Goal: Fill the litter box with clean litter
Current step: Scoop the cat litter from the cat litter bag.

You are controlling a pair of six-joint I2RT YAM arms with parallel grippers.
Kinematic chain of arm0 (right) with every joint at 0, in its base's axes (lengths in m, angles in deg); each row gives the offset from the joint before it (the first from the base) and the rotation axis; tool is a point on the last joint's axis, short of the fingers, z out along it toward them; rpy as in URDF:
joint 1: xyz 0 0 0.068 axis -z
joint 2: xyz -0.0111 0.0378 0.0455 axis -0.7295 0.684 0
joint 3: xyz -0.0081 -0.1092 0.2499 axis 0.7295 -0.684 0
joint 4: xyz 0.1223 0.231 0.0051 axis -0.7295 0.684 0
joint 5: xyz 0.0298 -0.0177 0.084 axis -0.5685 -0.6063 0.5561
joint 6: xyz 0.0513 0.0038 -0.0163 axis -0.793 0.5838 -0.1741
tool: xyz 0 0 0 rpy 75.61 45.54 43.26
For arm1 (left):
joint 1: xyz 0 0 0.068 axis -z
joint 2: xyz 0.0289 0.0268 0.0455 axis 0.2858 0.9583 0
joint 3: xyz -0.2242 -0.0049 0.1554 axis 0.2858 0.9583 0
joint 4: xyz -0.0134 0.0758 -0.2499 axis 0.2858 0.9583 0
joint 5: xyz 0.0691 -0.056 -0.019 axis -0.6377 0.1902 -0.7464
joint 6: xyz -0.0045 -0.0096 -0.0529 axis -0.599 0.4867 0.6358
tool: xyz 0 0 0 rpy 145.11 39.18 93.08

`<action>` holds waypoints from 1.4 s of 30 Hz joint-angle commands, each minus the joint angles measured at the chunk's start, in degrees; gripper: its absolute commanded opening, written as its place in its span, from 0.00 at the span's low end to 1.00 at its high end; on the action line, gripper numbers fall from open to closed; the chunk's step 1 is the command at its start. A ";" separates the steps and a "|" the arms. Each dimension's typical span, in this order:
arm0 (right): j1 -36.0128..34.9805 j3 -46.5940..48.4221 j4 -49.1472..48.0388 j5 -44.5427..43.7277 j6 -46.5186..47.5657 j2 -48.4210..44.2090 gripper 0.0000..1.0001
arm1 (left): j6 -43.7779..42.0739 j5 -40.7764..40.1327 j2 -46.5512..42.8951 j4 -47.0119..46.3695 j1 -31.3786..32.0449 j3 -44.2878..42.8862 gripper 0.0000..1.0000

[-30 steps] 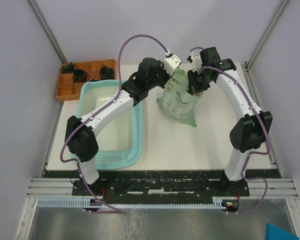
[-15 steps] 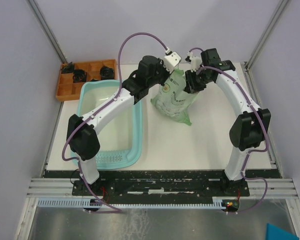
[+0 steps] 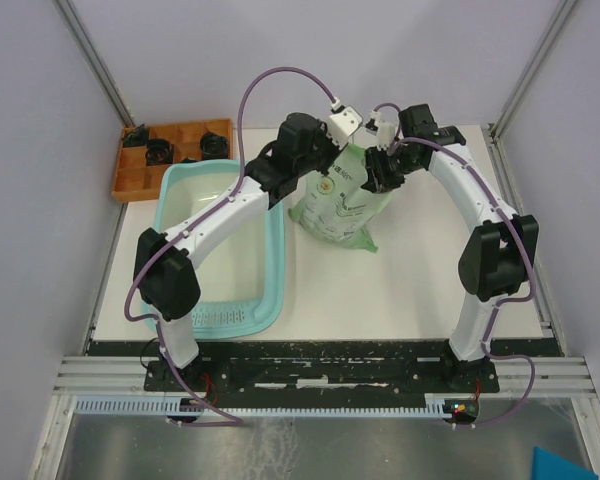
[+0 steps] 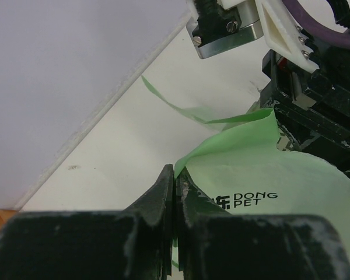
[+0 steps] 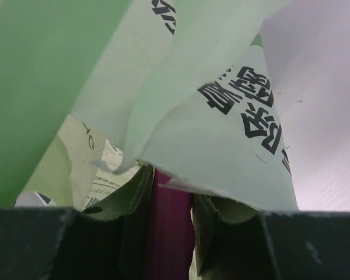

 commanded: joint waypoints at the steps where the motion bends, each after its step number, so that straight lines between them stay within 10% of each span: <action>1: -3.79 -2.27 11.68 16.73 -3.57 1.08 0.02 | 1.26 -0.68 -1.11 -5.50 0.15 -1.22 0.03; 34: -1.27 -4.18 10.08 32.05 -6.11 -4.72 0.02 | 2.39 -3.54 -6.34 -8.60 0.94 4.92 0.03; 42: 3.05 -4.76 8.96 35.80 -7.47 -5.33 0.02 | 2.71 -4.01 -9.52 -9.61 0.93 6.05 0.19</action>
